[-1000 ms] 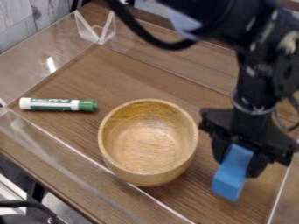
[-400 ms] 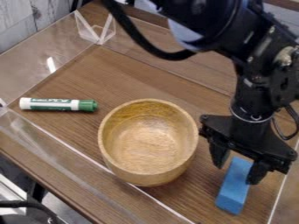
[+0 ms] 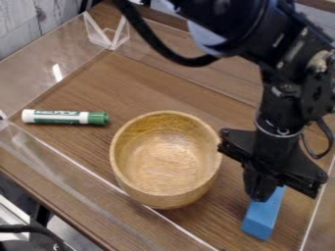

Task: Remove the blue block from inside the brown bowl and put it on the table

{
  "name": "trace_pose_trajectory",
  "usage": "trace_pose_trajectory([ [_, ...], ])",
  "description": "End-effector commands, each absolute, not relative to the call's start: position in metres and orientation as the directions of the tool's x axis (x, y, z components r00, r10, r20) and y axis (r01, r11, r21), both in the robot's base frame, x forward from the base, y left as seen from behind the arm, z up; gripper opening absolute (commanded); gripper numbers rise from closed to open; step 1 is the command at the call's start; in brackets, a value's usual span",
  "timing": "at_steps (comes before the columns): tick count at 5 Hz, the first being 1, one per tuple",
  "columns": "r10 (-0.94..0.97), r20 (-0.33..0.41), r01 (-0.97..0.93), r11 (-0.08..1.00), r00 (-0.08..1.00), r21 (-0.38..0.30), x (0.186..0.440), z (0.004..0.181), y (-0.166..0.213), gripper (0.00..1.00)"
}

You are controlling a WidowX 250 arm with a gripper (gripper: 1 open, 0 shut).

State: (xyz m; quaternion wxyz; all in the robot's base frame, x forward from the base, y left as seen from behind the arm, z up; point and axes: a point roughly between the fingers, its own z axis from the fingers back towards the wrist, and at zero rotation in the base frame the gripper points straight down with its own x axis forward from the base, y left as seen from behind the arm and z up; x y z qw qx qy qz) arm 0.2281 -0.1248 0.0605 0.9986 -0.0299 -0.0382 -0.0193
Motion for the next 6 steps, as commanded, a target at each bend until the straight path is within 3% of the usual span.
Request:
trace_pose_trajectory([
  [1,-0.037,0.141,0.049,0.995,0.989,-0.082,0.240,0.085,-0.126,0.00],
  [2,-0.038,0.151,0.050,0.996,0.988,-0.075,0.242,0.098,-0.122,0.00],
  [4,-0.014,0.242,0.027,0.998,0.970,-0.049,0.270,0.162,-0.090,0.00],
  [6,-0.024,0.243,0.034,0.999,0.970,-0.038,0.265,0.150,-0.091,0.00],
])
